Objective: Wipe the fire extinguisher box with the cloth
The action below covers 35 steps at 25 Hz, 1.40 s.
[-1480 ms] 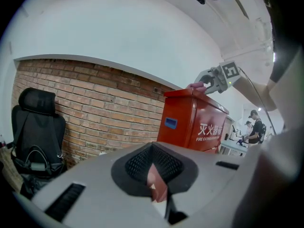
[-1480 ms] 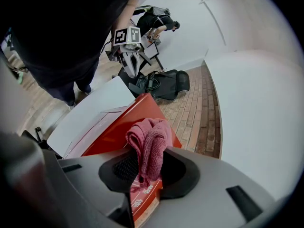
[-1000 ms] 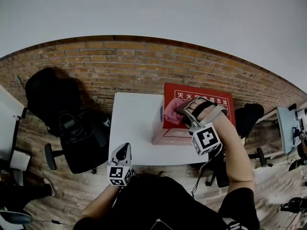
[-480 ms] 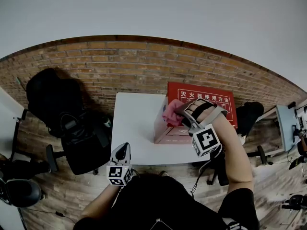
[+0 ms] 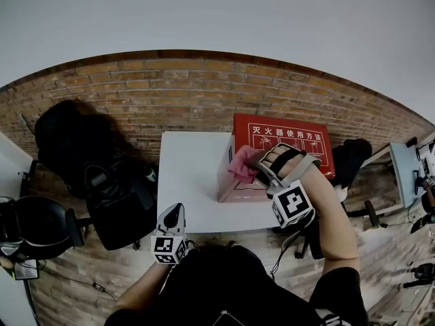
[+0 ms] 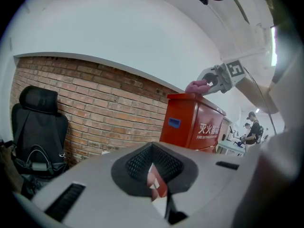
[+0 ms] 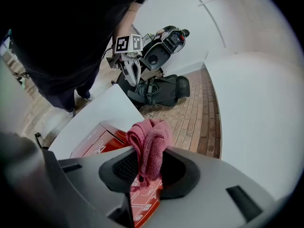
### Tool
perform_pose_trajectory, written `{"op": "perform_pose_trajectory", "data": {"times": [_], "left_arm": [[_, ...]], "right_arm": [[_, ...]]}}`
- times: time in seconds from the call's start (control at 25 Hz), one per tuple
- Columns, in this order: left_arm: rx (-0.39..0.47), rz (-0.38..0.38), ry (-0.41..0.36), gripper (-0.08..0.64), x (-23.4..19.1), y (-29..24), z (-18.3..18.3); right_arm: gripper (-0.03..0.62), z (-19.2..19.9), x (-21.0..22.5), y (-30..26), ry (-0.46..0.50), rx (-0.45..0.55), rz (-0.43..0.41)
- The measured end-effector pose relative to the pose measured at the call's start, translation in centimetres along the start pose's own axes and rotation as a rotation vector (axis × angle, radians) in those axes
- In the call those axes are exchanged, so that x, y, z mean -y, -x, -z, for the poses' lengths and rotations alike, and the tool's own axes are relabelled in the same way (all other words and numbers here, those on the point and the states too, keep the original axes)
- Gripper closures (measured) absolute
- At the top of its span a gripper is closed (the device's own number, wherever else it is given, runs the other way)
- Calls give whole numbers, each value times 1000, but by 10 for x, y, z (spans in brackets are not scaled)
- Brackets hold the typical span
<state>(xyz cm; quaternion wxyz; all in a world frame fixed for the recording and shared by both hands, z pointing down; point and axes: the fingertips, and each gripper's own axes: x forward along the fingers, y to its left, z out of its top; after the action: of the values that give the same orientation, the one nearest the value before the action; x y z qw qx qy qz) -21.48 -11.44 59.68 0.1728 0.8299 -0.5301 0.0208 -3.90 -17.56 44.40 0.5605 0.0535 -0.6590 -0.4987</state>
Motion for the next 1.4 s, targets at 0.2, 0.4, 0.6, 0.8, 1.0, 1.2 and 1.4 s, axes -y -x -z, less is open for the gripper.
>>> {"op": "perform_pose_trajectory", "data": {"times": [0.2,0.4,0.6,0.8,1.0,1.2,1.4], "left_arm": [[5,-2,-20,541,6,-4,-1],[31,-28,-12,541,24,-9,-7],[37,-46,-15,541,44,-16,-7],[35,-68,-23,541,61,-22,-4],[32,-85,-26,541,76,-26,-2],[35,-107,-32,541,83,-29,0],[38,-117,-37,541,95,-32,2]], "right_arm": [[485,6,-2,2,2,-6,27],[483,17,-13,7,19,6,32],[485,27,-19,14,41,32,48],[484,39,-31,20,62,45,31],[484,49,-39,26,78,57,22],[485,57,-46,30,83,67,21],[485,67,-51,36,90,74,34]]}}
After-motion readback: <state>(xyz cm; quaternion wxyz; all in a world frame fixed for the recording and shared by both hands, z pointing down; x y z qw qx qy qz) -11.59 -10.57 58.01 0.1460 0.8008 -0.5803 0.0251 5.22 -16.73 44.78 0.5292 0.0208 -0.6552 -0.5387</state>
